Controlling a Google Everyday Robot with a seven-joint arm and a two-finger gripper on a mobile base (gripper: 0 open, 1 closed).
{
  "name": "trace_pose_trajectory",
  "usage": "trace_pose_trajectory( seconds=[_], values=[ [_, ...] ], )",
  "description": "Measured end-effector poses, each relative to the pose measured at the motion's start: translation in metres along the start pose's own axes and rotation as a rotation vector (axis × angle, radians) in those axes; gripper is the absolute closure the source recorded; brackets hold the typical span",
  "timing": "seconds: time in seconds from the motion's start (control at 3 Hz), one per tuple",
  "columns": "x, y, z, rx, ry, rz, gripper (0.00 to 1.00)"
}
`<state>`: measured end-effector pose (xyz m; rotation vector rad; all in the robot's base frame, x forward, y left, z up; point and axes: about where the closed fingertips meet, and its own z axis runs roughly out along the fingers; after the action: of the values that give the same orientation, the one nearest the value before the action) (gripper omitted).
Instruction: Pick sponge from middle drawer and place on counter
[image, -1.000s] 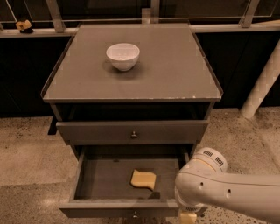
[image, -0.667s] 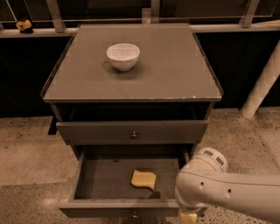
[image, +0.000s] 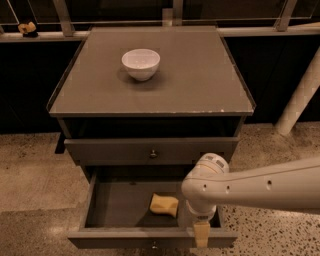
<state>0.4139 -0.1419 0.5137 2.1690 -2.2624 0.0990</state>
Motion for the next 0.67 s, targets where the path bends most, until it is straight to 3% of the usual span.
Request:
trace_pose_trajectory(
  seconds=[0.33,0.67],
  values=[
    [-0.026,-0.024,0.017,0.031,0.022,-0.153,0.0],
    [-0.049,-0.027,0.02,0.072,-0.048,-0.284,0.0]
  ],
)
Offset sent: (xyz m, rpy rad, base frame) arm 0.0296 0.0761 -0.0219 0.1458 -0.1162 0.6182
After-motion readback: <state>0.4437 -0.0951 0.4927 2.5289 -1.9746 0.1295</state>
